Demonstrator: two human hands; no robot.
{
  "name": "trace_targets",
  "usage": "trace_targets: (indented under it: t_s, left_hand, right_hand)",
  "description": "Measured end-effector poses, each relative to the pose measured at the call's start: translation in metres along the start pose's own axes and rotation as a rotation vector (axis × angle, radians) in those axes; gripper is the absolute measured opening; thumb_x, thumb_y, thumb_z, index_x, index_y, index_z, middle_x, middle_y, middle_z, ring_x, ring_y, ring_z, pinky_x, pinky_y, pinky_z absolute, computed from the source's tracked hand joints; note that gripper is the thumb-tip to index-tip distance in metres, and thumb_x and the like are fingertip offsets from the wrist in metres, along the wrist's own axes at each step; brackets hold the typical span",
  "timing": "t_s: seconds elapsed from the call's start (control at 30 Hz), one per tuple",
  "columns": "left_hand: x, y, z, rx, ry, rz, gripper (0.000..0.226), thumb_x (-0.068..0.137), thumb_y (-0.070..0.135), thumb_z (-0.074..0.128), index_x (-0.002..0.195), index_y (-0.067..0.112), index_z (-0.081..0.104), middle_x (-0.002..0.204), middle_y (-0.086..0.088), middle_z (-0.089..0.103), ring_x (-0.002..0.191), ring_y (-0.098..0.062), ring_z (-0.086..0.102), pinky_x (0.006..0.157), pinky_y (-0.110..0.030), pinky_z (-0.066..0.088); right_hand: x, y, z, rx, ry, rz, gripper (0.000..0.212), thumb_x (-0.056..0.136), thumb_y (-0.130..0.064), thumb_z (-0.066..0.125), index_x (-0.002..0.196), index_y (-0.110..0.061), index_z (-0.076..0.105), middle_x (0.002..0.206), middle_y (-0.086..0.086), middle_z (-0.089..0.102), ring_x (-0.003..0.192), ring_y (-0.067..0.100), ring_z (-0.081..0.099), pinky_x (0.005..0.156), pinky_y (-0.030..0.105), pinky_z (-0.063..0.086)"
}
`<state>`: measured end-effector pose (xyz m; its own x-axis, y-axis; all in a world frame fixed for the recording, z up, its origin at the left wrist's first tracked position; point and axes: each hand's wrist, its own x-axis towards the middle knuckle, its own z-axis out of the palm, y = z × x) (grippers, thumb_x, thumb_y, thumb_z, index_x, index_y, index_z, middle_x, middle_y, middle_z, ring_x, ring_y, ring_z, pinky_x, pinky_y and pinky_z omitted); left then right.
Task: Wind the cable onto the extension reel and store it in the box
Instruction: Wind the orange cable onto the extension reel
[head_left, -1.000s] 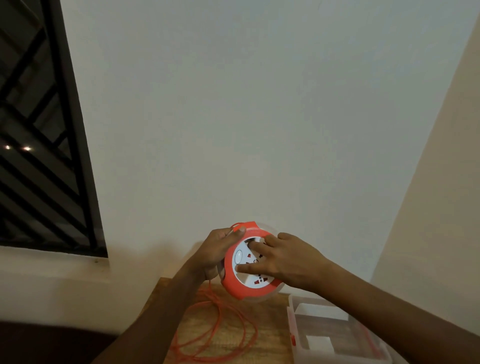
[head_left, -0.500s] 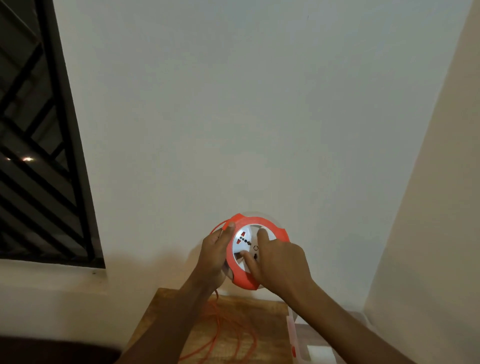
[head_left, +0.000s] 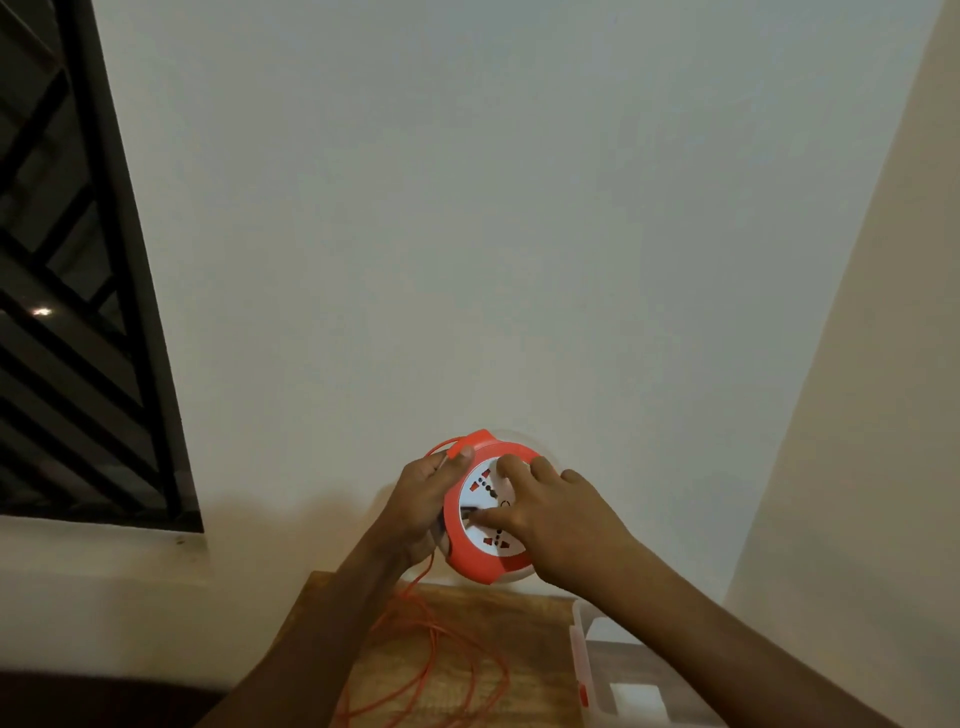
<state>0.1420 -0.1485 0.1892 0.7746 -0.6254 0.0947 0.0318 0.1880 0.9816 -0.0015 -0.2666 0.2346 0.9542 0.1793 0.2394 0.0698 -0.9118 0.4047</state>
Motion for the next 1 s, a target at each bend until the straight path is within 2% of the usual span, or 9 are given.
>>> trace_targets:
  t_s: [0.13, 0.3, 0.37, 0.43, 0.5, 0.63, 0.8, 0.9, 1.0]
  left_hand:
    - [0.001, 0.001, -0.004, -0.008, -0.001, -0.015, 0.027, 0.101, 0.034, 0.054, 0.116, 0.017, 0.069, 0.101, -0.006, 0.081, 0.087, -0.031, 0.078, 0.071, -0.042, 0.065]
    - [0.000, 0.002, -0.005, -0.019, -0.029, 0.017, 0.025, 0.101, 0.031, 0.054, 0.115, 0.018, 0.070, 0.101, -0.005, 0.081, 0.088, -0.030, 0.079, 0.069, -0.039, 0.064]
    - [0.000, 0.000, -0.002, -0.067, -0.013, 0.022, 0.023, 0.101, 0.030, 0.055, 0.114, 0.019, 0.070, 0.102, -0.005, 0.081, 0.088, -0.029, 0.079, 0.069, -0.039, 0.064]
    - [0.001, 0.000, 0.003, -0.098, 0.013, 0.037, 0.026, 0.099, 0.033, 0.058, 0.118, 0.020, 0.069, 0.106, -0.005, 0.080, 0.093, -0.031, 0.078, 0.075, -0.043, 0.065]
    - [0.002, -0.001, 0.009, -0.105, 0.034, 0.061, 0.028, 0.098, 0.035, 0.060, 0.120, 0.020, 0.069, 0.108, -0.005, 0.080, 0.096, -0.032, 0.077, 0.081, -0.048, 0.064]
    - [-0.001, -0.012, 0.011, -0.096, 0.006, 0.043, 0.028, 0.097, 0.033, 0.062, 0.115, 0.013, 0.072, 0.107, -0.014, 0.079, 0.098, -0.038, 0.075, 0.087, -0.055, 0.061]
    - [-0.002, -0.026, 0.019, -0.112, 0.059, -0.005, 0.040, 0.091, 0.044, 0.066, 0.118, 0.015, 0.070, 0.110, -0.012, 0.079, 0.097, -0.036, 0.076, 0.089, -0.059, 0.059]
    - [-0.001, -0.025, 0.025, -0.143, 0.088, -0.013, 0.033, 0.095, 0.040, 0.062, 0.117, 0.017, 0.070, 0.108, -0.009, 0.079, 0.095, -0.032, 0.078, 0.084, -0.051, 0.063]
    - [-0.001, -0.022, 0.020, -0.160, 0.104, -0.030, 0.042, 0.091, 0.047, 0.065, 0.124, 0.019, 0.067, 0.116, -0.009, 0.077, 0.103, -0.034, 0.075, 0.091, -0.056, 0.060]
  right_hand:
    - [-0.001, -0.004, 0.001, -0.043, -0.065, 0.066, 0.070, 0.091, -0.035, 0.061, 0.148, -0.041, 0.021, 0.153, 0.018, 0.025, 0.137, 0.041, 0.028, 0.108, 0.052, 0.032]
    - [0.006, -0.005, 0.017, -0.122, -0.045, 0.071, 0.082, 0.067, -0.044, 0.084, 0.138, -0.031, 0.045, 0.115, 0.017, 0.067, 0.099, 0.038, 0.065, 0.083, 0.049, 0.053]
    - [0.007, -0.006, 0.019, -0.044, 0.040, 0.174, 0.078, 0.078, -0.054, 0.071, 0.144, -0.029, 0.038, 0.115, 0.011, 0.069, 0.095, 0.032, 0.068, 0.083, 0.045, 0.054]
    - [0.007, -0.012, 0.016, 0.117, 0.147, 0.358, 0.069, 0.089, -0.062, 0.048, 0.148, -0.029, 0.032, 0.120, 0.005, 0.068, 0.097, 0.025, 0.069, 0.085, 0.040, 0.053]
    - [0.007, -0.022, 0.018, 0.349, 0.218, 0.563, 0.066, 0.091, -0.063, 0.040, 0.148, -0.029, 0.032, 0.125, 0.000, 0.066, 0.101, 0.020, 0.067, 0.085, 0.034, 0.053]
    - [-0.004, -0.046, 0.033, 0.886, 0.208, 0.835, 0.062, 0.092, -0.052, 0.047, 0.148, -0.030, 0.031, 0.138, -0.002, 0.056, 0.118, 0.017, 0.058, 0.097, 0.033, 0.047]
    - [-0.008, -0.048, 0.035, 1.177, 0.292, 0.967, 0.059, 0.094, -0.029, 0.054, 0.148, -0.028, 0.033, 0.145, -0.001, 0.047, 0.121, 0.018, 0.052, 0.097, 0.032, 0.046]
    - [-0.009, -0.055, 0.036, 1.162, 0.317, 0.962, 0.067, 0.091, -0.032, 0.056, 0.150, -0.031, 0.025, 0.129, -0.003, 0.061, 0.099, 0.008, 0.058, 0.090, 0.032, 0.052]
    - [-0.015, -0.057, 0.036, 0.640, 0.327, 0.658, 0.052, 0.085, -0.037, 0.061, 0.136, -0.030, 0.051, 0.107, -0.007, 0.072, 0.086, 0.013, 0.070, 0.076, 0.028, 0.056]
